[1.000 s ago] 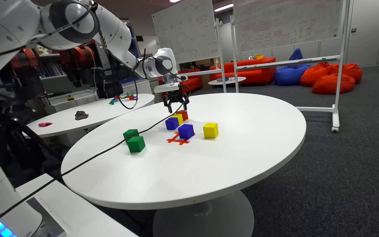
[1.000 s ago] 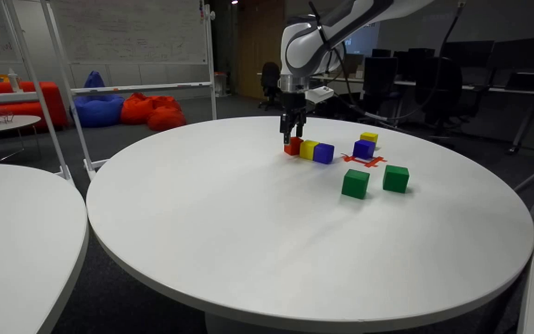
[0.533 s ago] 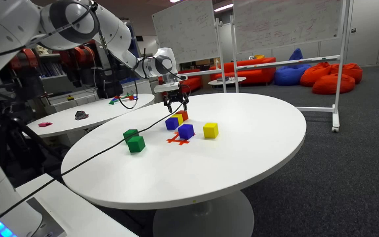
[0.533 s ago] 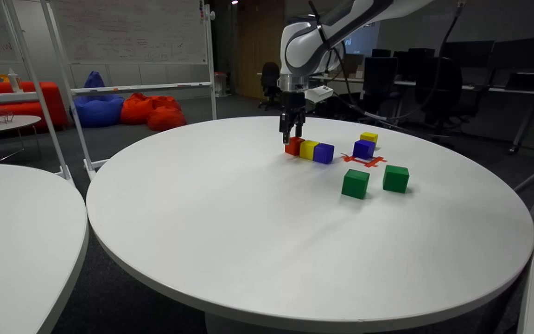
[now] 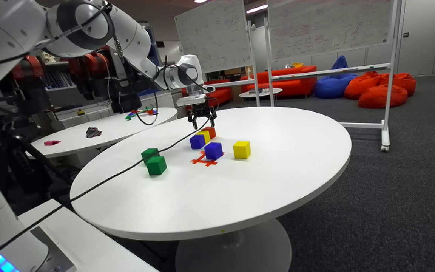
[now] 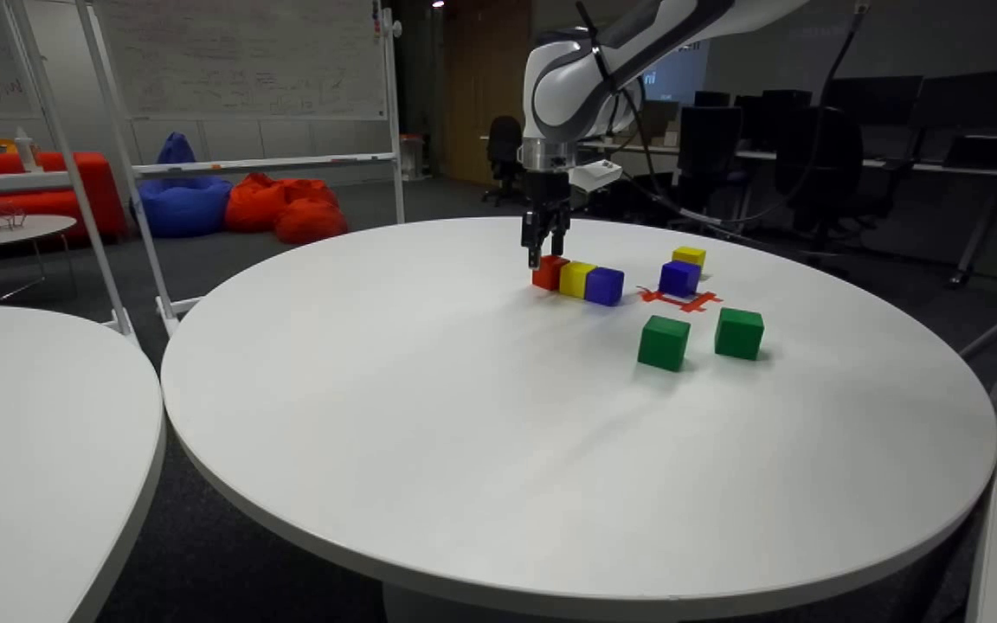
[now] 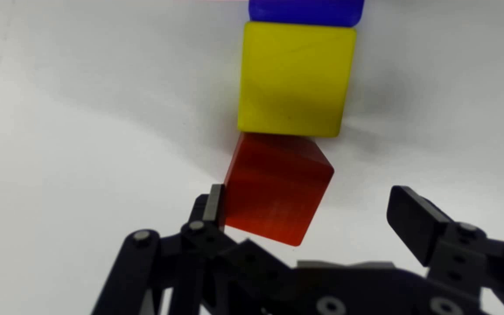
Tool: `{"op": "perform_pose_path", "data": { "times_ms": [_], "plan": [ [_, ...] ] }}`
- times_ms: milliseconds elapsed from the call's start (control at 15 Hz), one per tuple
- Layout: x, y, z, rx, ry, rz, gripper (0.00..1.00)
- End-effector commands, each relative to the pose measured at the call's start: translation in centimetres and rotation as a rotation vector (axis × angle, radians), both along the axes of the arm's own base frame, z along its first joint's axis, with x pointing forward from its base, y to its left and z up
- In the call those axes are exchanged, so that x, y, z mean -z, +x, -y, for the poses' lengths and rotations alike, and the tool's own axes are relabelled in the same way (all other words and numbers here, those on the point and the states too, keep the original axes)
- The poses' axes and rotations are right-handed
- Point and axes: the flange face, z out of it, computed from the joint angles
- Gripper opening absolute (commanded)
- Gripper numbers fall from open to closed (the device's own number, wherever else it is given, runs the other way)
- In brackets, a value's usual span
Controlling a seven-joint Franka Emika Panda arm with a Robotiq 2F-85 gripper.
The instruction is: Pick up the red object and put it at the center of the table
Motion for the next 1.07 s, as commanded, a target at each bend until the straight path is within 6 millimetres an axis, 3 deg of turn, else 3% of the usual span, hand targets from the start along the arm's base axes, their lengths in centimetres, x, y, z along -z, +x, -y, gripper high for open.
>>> {"op": "perform_pose_path", "data": {
  "times_ms": [0, 1000],
  "plan": [
    [-0.1, 0.0, 0.3, 0.004, 0.005, -0.001, 1.00],
    [-0.3, 0.0, 2.3, 0.032, 0.010, 0.006, 1.00]
  ]
}}
